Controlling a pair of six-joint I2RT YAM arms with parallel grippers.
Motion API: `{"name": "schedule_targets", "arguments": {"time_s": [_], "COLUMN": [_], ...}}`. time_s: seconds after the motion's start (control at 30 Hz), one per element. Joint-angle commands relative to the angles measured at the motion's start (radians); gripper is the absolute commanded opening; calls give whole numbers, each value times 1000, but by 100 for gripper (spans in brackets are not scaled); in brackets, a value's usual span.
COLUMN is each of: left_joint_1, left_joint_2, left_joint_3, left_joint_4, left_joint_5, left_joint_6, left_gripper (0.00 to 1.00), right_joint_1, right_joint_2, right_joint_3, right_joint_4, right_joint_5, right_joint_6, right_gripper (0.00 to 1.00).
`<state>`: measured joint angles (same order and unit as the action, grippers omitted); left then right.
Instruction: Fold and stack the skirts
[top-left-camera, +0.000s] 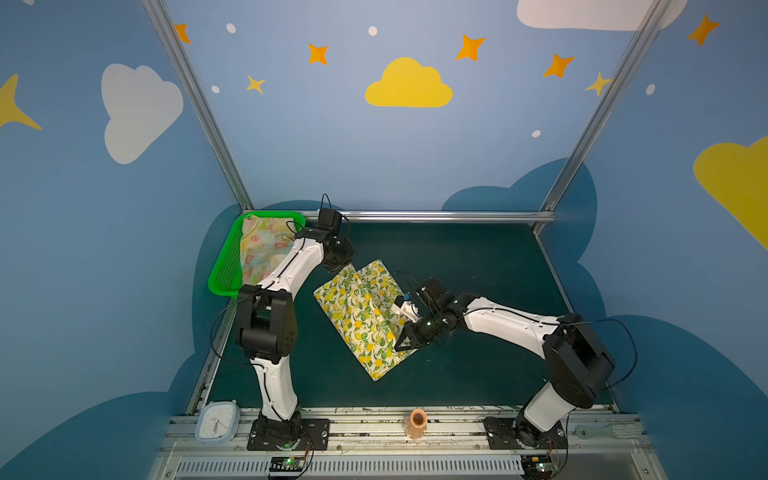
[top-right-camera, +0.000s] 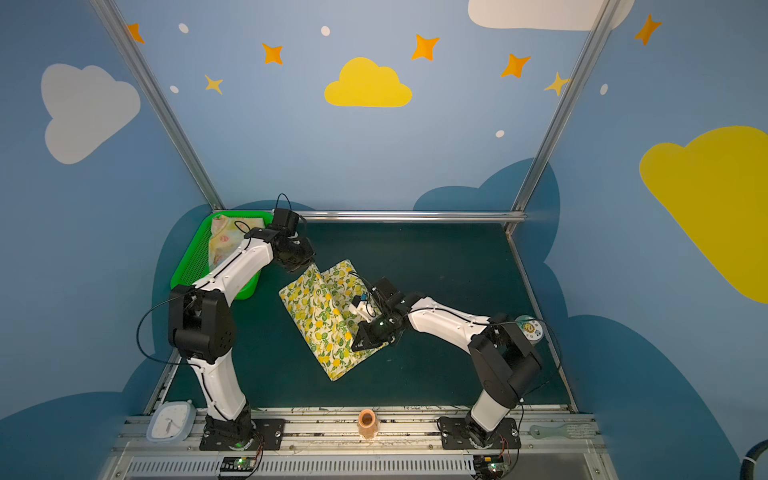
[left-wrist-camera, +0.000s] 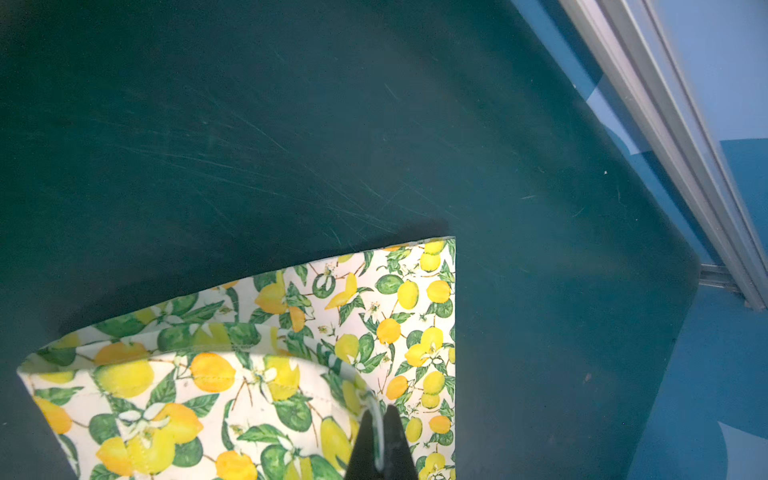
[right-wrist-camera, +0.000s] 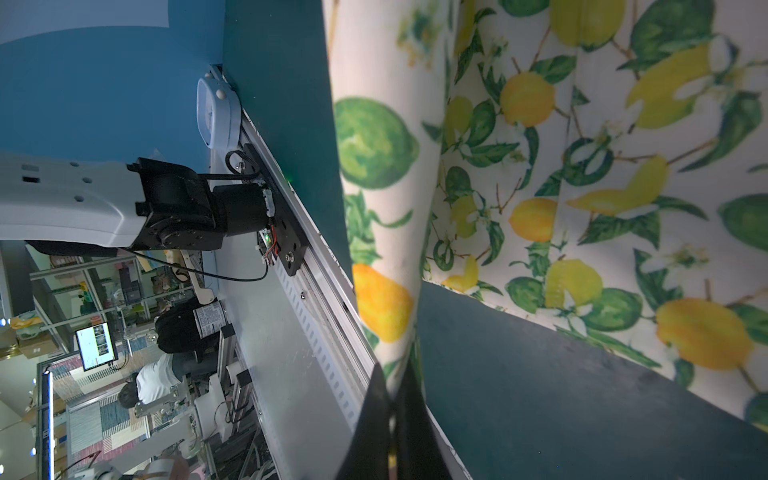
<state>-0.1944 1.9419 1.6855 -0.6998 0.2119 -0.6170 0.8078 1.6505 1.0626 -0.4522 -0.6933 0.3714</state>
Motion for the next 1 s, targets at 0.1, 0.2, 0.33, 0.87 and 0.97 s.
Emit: {"name": "schedule_targets", "arguments": {"time_s": [0.1, 0.2, 0.33, 0.87, 0.97], "left_joint_1": [-13, -21, -30, -57, -61], "left_joint_2": [62, 94, 131, 234, 256], "left_joint_3": [87, 112, 147, 243, 268], "left_joint_4": [13, 11, 11, 23, 18], "left_joint_5": [-17, -16, -7, 23, 25], "left_joint_6": [0, -3, -12, -39, -43], "left_gripper": [4, 4, 4, 4, 4], "right_joint_1": [-32, -47, -61, -121, -127], "right_joint_2": [-35, -32, -20, 20, 26], "right_joint_3": [-12, -13, 4, 63, 68], "right_joint_4": [-55, -57, -83, -198, -198], "right_joint_5": [-38, -45, -54, -22, -22], "right_joint_6": [1, 2, 4, -57, -58], "right_gripper": [0, 0, 0, 0, 0]}}
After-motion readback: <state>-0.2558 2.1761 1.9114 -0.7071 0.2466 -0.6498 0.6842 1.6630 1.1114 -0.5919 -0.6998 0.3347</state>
